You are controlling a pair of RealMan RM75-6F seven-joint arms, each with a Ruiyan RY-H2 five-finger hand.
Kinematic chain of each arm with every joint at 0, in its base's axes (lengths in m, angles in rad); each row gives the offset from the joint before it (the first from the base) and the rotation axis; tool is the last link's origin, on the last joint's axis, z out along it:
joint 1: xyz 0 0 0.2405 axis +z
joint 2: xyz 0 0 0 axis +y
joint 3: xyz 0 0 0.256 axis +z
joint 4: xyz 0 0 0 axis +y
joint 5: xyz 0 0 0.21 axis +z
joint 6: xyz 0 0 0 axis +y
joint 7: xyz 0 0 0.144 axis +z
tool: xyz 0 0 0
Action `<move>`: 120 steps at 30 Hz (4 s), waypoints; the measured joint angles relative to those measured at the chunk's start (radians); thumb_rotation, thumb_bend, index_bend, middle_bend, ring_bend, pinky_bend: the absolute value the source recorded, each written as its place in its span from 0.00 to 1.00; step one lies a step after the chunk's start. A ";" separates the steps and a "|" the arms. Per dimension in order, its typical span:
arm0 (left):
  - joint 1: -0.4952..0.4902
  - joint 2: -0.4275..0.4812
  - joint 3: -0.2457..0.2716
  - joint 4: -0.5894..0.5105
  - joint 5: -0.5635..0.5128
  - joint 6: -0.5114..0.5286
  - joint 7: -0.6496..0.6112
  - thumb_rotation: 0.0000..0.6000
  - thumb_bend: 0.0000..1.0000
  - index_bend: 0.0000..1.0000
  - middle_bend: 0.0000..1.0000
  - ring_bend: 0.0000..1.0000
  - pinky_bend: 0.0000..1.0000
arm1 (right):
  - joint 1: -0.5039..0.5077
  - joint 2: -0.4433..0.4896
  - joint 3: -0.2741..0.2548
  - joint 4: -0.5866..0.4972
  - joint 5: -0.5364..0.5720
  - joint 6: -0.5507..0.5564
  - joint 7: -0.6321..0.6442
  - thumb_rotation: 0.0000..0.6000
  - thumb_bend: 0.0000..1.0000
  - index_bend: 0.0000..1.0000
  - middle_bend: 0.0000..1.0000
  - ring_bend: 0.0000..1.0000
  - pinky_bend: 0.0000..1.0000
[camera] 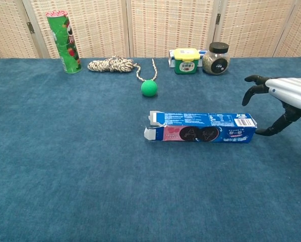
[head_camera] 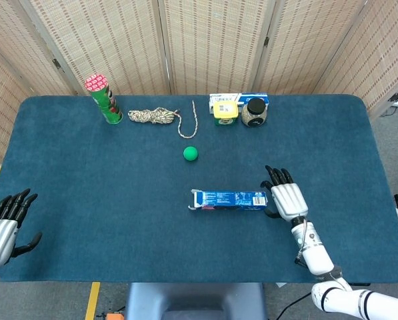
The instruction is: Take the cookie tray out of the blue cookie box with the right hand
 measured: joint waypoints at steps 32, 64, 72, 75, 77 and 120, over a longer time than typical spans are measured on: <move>0.008 -0.028 -0.017 0.023 -0.026 0.042 0.041 1.00 0.36 0.03 0.00 0.00 0.00 | 0.043 -0.025 -0.010 0.067 -0.050 0.022 0.038 1.00 0.23 0.53 0.02 0.00 0.00; -0.015 -0.025 -0.029 -0.001 -0.109 -0.039 0.108 1.00 0.36 0.00 0.00 0.00 0.00 | 0.103 0.674 0.068 -0.627 0.198 0.004 -0.260 1.00 0.23 0.54 0.00 0.00 0.00; -0.021 -0.025 -0.031 -0.005 -0.125 -0.056 0.117 1.00 0.36 0.00 0.00 0.00 0.00 | 0.087 0.820 0.085 -0.720 0.206 -0.001 -0.154 1.00 0.23 0.54 0.00 0.00 0.00; -0.023 -0.026 -0.031 -0.007 -0.127 -0.059 0.123 1.00 0.36 0.00 0.00 0.00 0.00 | 0.075 0.867 0.087 -0.742 0.191 -0.008 -0.110 1.00 0.23 0.54 0.00 0.00 0.00; -0.023 -0.026 -0.031 -0.008 -0.128 -0.059 0.125 1.00 0.36 0.00 0.00 0.00 0.00 | 0.067 0.884 0.086 -0.749 0.177 -0.008 -0.087 1.00 0.23 0.54 0.00 0.00 0.00; -0.026 -0.006 -0.023 -0.011 -0.122 -0.073 0.069 1.00 0.36 0.00 0.00 0.00 0.00 | -0.013 0.229 -0.091 0.019 -0.225 -0.066 0.590 1.00 0.23 0.00 0.00 0.00 0.00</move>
